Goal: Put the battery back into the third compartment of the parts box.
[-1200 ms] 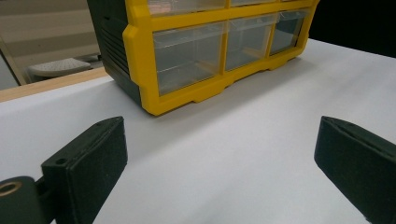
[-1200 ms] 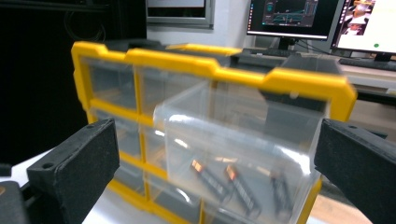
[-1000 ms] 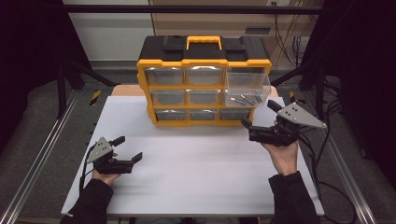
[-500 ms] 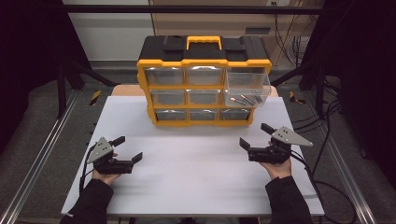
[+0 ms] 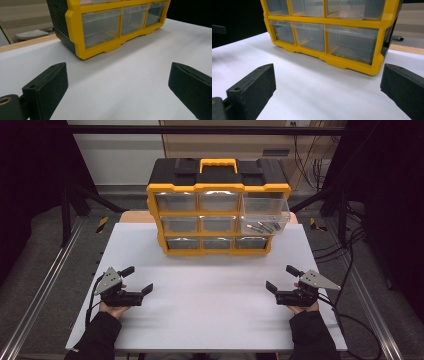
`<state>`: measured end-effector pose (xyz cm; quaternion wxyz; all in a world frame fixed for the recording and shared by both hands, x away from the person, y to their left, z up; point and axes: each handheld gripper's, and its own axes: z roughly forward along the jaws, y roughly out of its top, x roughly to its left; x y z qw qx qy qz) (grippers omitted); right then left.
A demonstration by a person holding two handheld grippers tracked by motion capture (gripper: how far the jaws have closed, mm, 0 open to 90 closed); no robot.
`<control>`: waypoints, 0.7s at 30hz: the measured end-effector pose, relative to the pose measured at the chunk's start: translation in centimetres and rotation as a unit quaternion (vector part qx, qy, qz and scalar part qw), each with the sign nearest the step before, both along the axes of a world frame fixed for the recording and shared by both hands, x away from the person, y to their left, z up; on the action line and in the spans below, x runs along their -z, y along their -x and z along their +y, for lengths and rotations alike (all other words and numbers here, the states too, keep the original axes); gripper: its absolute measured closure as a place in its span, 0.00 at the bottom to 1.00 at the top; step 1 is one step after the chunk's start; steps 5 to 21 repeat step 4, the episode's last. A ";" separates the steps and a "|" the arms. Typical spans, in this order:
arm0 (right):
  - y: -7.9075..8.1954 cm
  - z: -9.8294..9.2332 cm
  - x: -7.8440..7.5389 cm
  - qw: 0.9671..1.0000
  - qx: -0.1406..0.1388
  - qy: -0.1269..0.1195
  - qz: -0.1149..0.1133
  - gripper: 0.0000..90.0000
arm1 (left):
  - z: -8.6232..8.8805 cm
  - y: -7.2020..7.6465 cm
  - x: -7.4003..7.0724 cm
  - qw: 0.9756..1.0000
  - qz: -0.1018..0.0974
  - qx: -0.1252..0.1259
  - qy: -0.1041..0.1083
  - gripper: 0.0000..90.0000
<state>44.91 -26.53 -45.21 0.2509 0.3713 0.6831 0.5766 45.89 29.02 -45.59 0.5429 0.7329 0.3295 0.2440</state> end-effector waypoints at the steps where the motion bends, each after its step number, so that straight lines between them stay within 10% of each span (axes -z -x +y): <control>1: 0.0 -0.1 0.1 1.000 -0.001 -0.002 0.001 0.00 | 0.0 0.0 0.0 1.000 0.000 -0.001 -0.001 0.02; 21: 0.0 -0.3 0.2 1.000 -0.002 -0.004 -0.001 0.00 | 0.0 -0.1 0.1 1.000 0.001 -0.002 -0.001 0.02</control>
